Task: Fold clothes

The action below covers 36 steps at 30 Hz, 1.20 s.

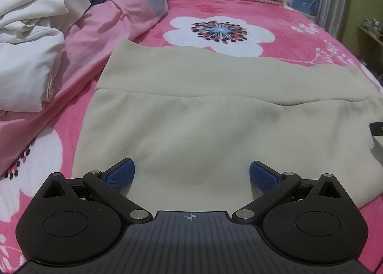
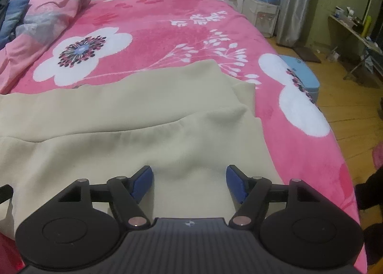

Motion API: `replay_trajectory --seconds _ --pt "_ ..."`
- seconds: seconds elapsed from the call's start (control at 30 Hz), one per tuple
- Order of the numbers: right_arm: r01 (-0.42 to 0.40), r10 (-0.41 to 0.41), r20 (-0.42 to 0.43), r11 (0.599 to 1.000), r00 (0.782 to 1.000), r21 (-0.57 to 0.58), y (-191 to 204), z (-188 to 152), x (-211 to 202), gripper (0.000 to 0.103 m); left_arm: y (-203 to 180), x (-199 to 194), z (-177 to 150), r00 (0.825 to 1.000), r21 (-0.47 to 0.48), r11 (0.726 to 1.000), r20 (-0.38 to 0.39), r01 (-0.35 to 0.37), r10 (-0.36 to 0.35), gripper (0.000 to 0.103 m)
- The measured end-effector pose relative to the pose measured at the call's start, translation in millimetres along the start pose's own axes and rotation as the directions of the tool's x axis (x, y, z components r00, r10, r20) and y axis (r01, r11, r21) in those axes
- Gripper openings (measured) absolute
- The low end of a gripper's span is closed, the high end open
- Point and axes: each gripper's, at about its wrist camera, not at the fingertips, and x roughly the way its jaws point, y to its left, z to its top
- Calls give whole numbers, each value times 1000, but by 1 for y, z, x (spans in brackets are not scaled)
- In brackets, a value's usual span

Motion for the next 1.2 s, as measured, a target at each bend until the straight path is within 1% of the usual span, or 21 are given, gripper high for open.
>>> replay_trajectory --seconds 0.33,0.43,0.6,0.7,0.9,1.2 --pt "-13 13 3 999 1000 31 -3 0 0 75 1 -1 -3 1000 -6 1000 12 0 0 103" --pt "-21 21 1 999 1000 38 -4 0 0 79 1 -1 -3 1000 -8 1000 11 -1 1 103" --pt "-49 49 -1 998 999 44 -3 0 2 92 2 -1 -3 1000 -7 1000 9 1 -1 103" --pt "-57 57 -4 998 998 39 -1 0 3 97 2 -1 -3 1000 -8 1000 10 2 -2 103" --pt "-60 60 -4 998 998 31 3 -1 4 102 2 0 -4 1000 -7 1000 12 2 -2 103" --pt "-62 62 -3 998 998 29 4 -2 5 103 1 0 -4 1000 -6 1000 10 0 0 103"
